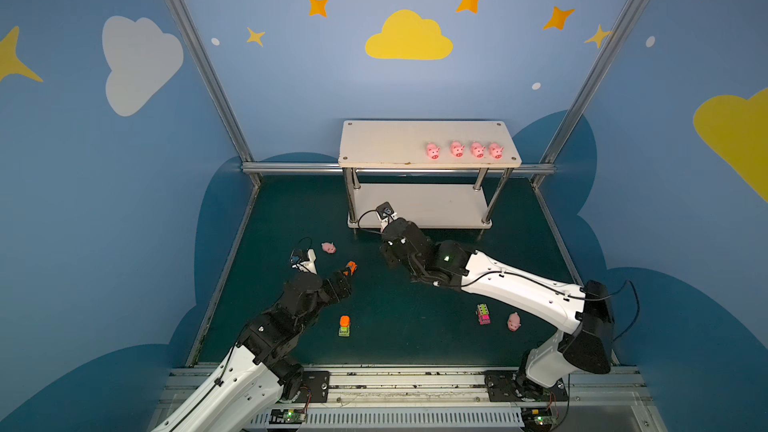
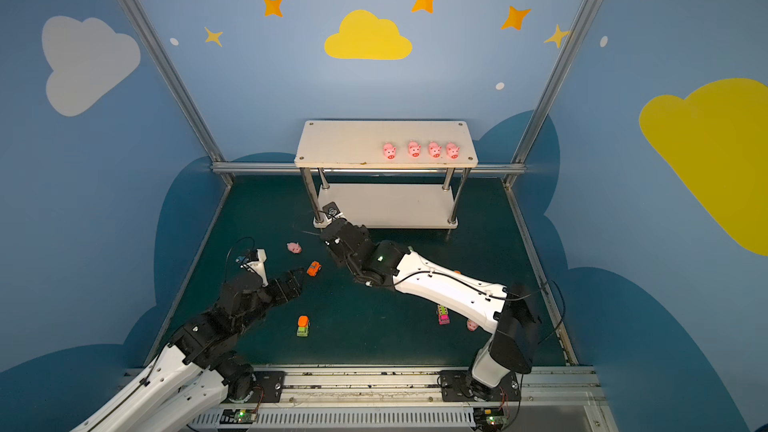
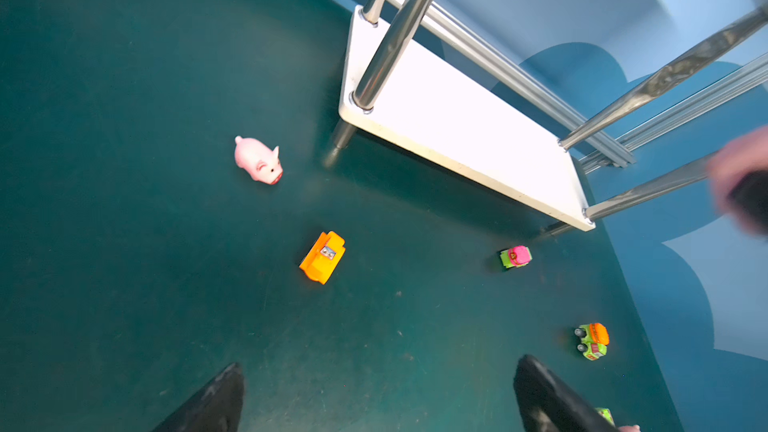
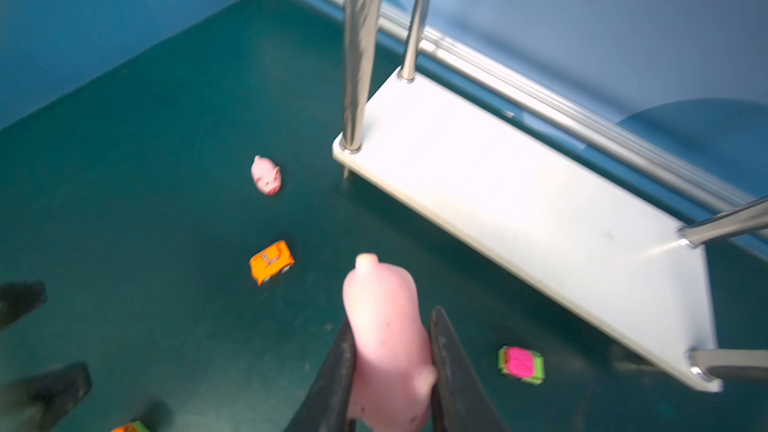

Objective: Place and organize the plastic toys onto the shelf
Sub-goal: 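Lift the pink pig with the right gripper up to the top shelf, then lower the pig beside the row of pigs and open the right gripper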

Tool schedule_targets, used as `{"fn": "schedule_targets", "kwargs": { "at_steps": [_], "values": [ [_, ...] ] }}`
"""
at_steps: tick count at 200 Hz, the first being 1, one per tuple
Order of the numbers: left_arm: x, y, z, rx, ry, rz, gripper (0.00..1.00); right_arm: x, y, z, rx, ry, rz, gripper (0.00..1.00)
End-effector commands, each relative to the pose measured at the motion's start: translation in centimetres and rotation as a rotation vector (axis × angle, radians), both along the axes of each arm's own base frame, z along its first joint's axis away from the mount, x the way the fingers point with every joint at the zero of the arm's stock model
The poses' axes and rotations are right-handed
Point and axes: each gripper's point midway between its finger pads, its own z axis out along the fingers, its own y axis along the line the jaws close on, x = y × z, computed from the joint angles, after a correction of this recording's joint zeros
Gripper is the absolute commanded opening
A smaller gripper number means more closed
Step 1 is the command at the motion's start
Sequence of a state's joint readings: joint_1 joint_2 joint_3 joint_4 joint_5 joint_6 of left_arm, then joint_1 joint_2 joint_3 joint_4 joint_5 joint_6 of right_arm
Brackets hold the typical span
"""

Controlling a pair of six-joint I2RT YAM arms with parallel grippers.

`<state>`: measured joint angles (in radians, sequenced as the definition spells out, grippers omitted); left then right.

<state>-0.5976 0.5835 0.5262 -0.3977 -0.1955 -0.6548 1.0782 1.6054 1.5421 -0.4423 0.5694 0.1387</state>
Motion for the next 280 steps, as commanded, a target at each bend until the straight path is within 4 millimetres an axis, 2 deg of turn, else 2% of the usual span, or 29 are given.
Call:
{"fn": "schedule_targets", "kwargs": {
  "at_steps": [1, 16, 35, 58, 86, 121, 160, 280],
  "values": [
    [0.4, -0.6, 1.6, -0.005, -0.034, -0.029, 1.0, 2.6, -1.9, 5.6, 0.0, -0.095, -0.054, 0.24],
    [0.5, -0.7, 1.8, -0.002, -0.031, -0.032, 1.0, 4.5, -2.4, 8.6, 0.016, -0.122, -0.088, 0.24],
    [0.7, -0.9, 2.0, -0.008, -0.037, -0.034, 1.0, 6.9, -2.7, 10.8, 0.027, -0.145, -0.116, 0.25],
    [0.8, -1.2, 2.2, -0.013, -0.044, -0.045, 1.0, 9.4, -2.6, 12.4, 0.027, -0.158, -0.141, 0.25],
    [0.9, -1.2, 2.7, -0.008, -0.051, -0.048, 1.0, 11.9, -2.4, 13.2, 0.031, -0.167, -0.156, 0.25],
    [0.8, -1.3, 3.0, -0.015, -0.066, -0.056, 1.0, 14.6, -3.1, 13.1, 0.089, -0.145, -0.198, 0.26],
    [0.7, -0.9, 2.7, 0.007, -0.062, -0.047, 1.0, 16.4, -3.6, 11.7, 0.147, -0.09, -0.225, 0.27],
    [0.8, -0.7, 2.6, 0.025, -0.056, -0.046, 1.0, 17.4, -2.7, 9.5, 0.195, -0.02, -0.221, 0.29]
  ]
}}
